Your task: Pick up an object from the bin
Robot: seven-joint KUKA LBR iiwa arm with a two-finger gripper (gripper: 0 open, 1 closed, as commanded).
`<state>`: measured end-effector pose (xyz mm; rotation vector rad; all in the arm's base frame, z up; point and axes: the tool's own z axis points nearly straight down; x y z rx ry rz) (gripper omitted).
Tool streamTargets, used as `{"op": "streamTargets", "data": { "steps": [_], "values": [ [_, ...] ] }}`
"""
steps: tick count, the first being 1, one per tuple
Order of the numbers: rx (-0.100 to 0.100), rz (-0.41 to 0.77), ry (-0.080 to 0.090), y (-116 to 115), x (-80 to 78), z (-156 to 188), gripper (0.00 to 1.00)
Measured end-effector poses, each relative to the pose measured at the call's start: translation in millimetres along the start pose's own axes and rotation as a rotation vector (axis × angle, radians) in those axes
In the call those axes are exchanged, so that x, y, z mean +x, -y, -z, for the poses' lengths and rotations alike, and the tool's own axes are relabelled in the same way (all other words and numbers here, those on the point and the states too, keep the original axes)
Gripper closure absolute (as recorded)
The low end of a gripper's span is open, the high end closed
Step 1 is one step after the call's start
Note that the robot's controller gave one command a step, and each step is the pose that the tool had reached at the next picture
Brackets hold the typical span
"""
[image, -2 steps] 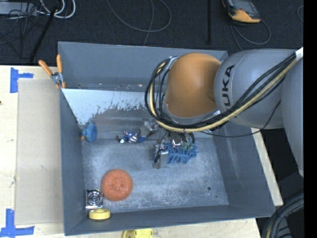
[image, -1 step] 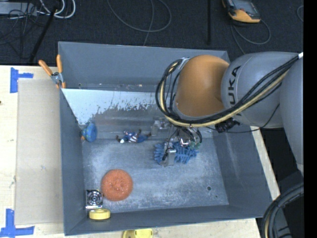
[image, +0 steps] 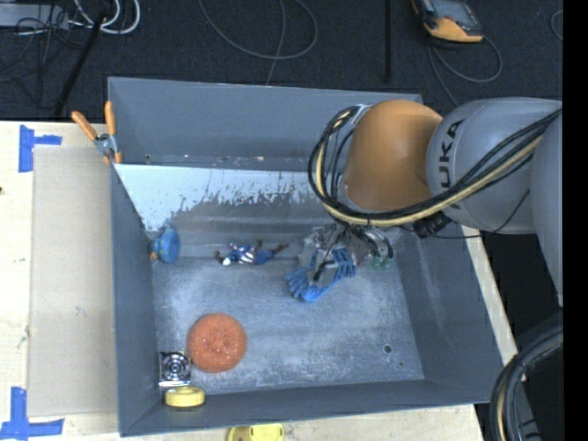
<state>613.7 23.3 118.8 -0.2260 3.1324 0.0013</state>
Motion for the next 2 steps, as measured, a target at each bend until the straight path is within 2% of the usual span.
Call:
{"op": "streamTargets", "data": {
  "steps": [1,2],
  "values": [
    [0.0,-0.001,0.0,0.1,0.0,0.0,1.0],
    [0.0,0.006,0.0,-0.6,36.6,95.4,1.0]
  ]
}}
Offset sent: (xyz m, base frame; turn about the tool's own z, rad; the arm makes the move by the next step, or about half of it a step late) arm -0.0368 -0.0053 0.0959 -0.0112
